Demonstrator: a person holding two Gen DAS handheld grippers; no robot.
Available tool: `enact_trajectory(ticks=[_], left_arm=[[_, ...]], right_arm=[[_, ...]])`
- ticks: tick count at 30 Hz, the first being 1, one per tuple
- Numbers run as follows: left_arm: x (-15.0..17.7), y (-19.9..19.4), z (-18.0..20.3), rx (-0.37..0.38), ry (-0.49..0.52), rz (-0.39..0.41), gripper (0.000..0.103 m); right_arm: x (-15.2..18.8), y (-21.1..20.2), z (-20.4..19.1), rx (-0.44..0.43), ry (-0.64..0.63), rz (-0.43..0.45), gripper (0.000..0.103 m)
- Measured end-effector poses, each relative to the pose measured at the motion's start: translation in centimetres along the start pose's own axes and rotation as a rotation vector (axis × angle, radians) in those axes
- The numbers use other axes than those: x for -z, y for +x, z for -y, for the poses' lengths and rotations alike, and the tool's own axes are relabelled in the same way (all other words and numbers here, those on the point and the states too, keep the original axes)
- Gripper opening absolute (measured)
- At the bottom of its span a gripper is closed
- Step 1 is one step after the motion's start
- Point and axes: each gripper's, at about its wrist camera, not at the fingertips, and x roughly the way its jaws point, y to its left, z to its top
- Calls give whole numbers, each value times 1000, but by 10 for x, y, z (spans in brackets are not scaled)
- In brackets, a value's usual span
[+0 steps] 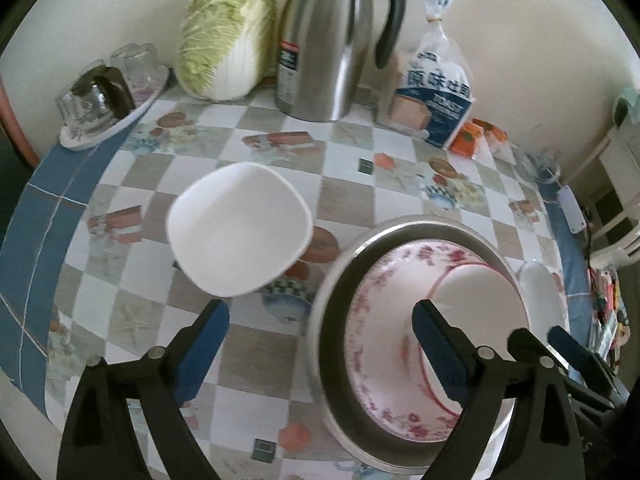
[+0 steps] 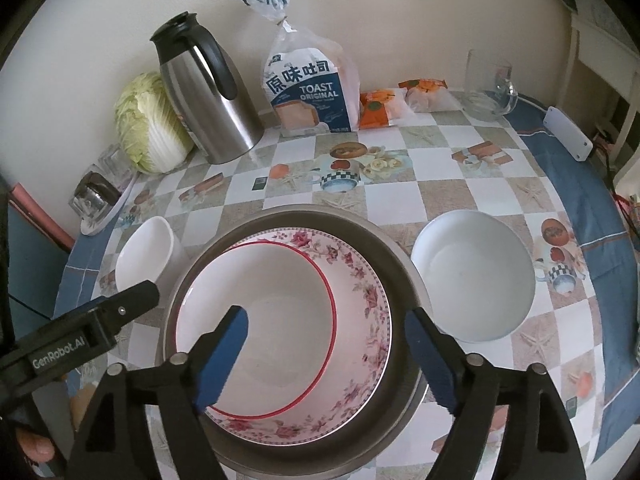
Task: Organize plates and bowls
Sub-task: 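Open both tools to release the bowl and pull them back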
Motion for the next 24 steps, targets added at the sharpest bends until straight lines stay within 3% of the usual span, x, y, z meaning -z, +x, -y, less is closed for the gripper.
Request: enact_trajectory(ticks=[4,18,24], left_arm=[[-2,-2,-15,-19,-31,9,93],[-5,-11,-87,-101,-170,62,93],[-6,-14,-120,-87,-251,78,93]], right_arm=[[-1,0,-5,-6,-2,10,100],[0,-1,-40,-20,-50,37,103],[1,2,-64,-39,-84,52,103]])
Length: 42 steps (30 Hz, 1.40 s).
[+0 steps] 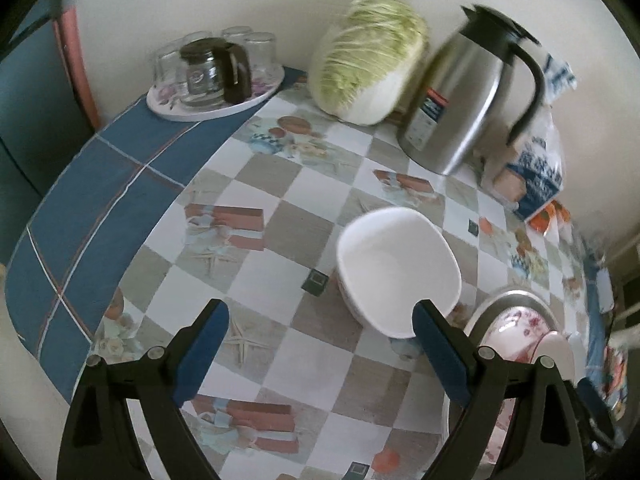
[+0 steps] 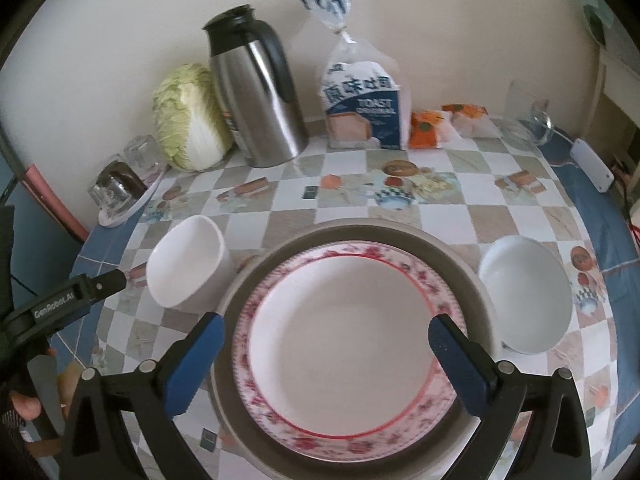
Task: Organize plates and bowls
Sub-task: 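Open both tools to release the bowl and pull them back, then move both tools toward the white square bowl beside the basin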
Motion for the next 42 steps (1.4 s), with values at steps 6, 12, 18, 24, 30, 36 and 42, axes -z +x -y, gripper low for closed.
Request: enact_trajectory(ticks=[6,12,18,24,30,36,42], left_arm=[[-8,6,-19,17,-49,0,93],[-12,17,-36,51,-101,-19,93],[-15,27,-44,66,-125,-22,93],[-22,35,-52,103,-161,12,93],[-28,48,-48,145,-145,8,93],[-30,61,-40,179,-148,8,93],[-33,72,-37,183,-142,-4,93]], right_arm=[[-1,6,-27,-18,-36,9,103],[0,12,-48,-34,-60,10,103],[-8,21,-67,-51,-60,19,103],[-23,39,-84,-57,-50,0,103],[-41,54,-90,-40,-35,-18,103],[-52,74,-91,-15,-22,-65,94],[-55,98,-92,15,-23,-115,80]])
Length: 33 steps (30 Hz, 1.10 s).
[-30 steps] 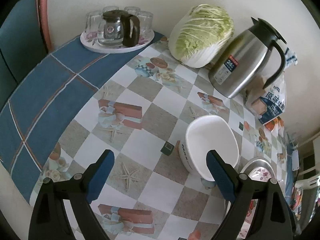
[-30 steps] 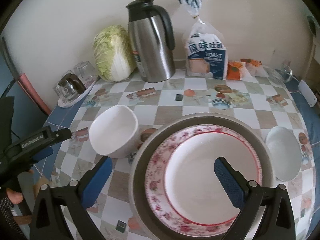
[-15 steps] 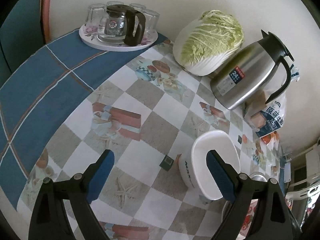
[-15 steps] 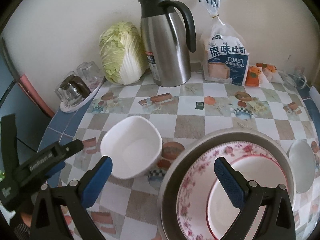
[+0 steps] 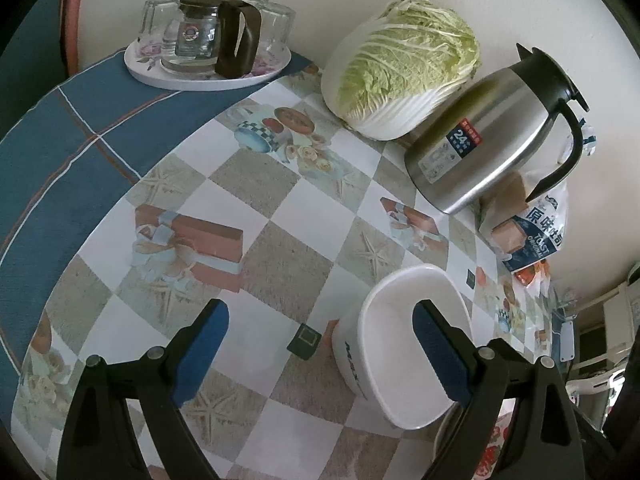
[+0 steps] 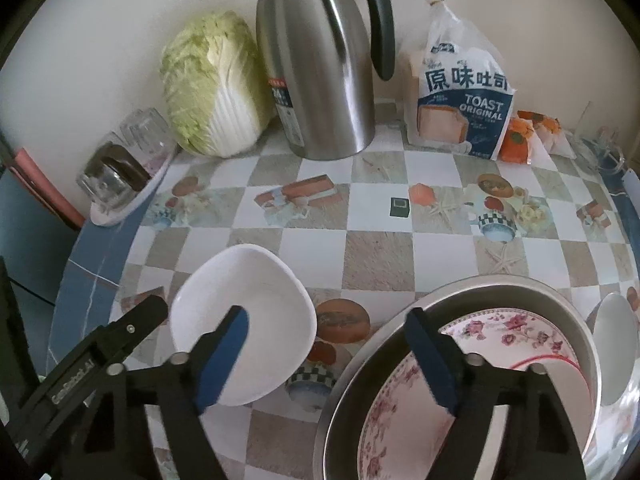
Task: Organize plates and bowls
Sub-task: 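Move both tools toward the white square bowl beside the basin, then close both tools on the white square bowl rim and lift it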
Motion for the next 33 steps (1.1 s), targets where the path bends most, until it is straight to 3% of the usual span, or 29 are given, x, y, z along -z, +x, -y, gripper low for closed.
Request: enact_trajectory(ticks=[6,9,11,13,20,22,33], left_arm=[[-1,10,-3,23,-29,-14,93],[0,16,-3,42,-38,-27,91],[1,18,0,46,-31,-30,82],[2,20,3,45,-26,-38,69],[9,33,12,63,-8,-86,44],[11,35,14,65,-6,-95,32],[19,51,13,41,-19,-158,24]], right_arm=[[-1,18,2,16,9,-28,66],[-1,25,-1,13,3,-37,54],[-2,29,-2,5,1,-50,52],[-2,33,-5,-1,-4,-57,43],[-1,41,-8,-8,-7,-78,25],[0,44,-8,-12,-6,-86,21],[5,55,-16,-6,-41,-105,13]])
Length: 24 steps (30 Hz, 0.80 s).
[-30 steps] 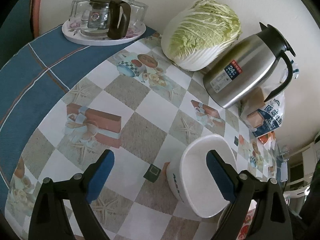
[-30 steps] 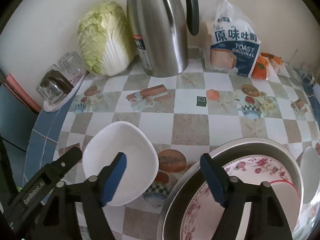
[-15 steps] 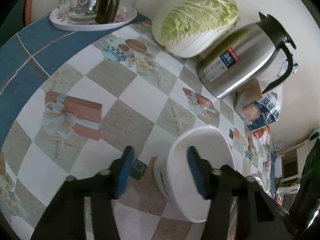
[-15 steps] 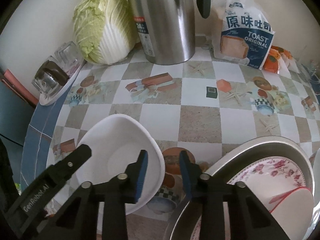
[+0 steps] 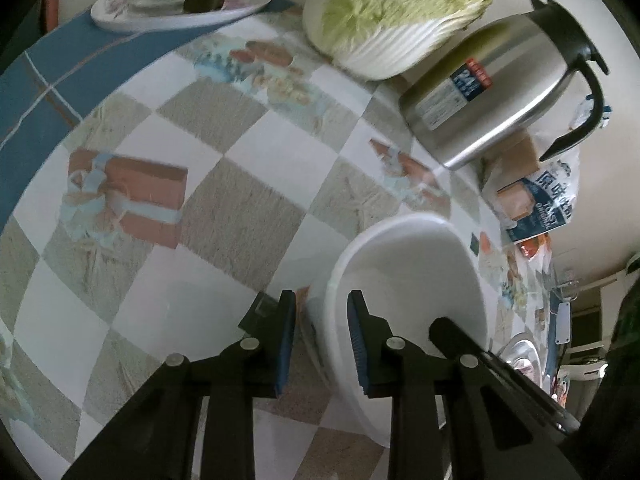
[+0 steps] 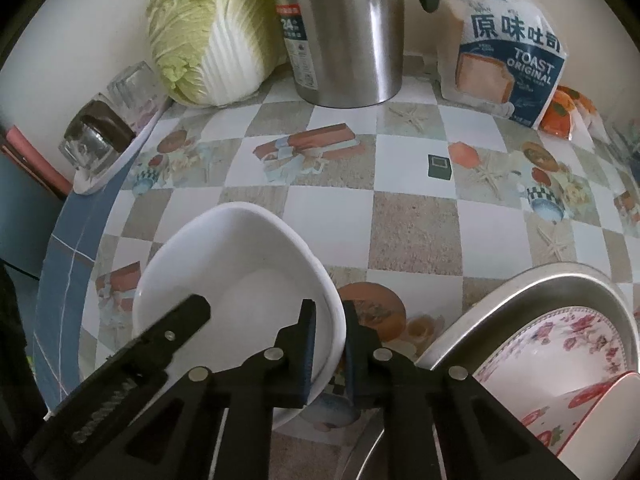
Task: Organize plates and bowls
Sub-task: 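Close both tools on the white square bowl rim and lift it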
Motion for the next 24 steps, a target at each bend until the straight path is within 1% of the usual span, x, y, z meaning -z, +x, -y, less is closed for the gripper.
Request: enact_trajectory(ticks=[1,4,8,11,18,21,24], left_arm=[[1,1,-1,-6,1,-1,20],[0,-2,-2,-18,9,-1,18],[-1,-12,-3,-19,20,11,17],[-3,-29,3,-25,52,43,17],[-1,-76,29,-7,120,129,17],[4,-92,44,-17,162,156,17],[8,-104,58,-4,200,175,17]], right_arm=[[0,0,-1,-3,-3,0,13],[1,-3,-5,2,-24,11,13],[3,-13,-11,-9,-39,33,13],[4,-27,-15,-14,-47,65,13],[10,-68,-13,-44,-38,142,13],[15,-88,-8,-50,-28,175,13],[21,-105,0,-57,-16,206,14]])
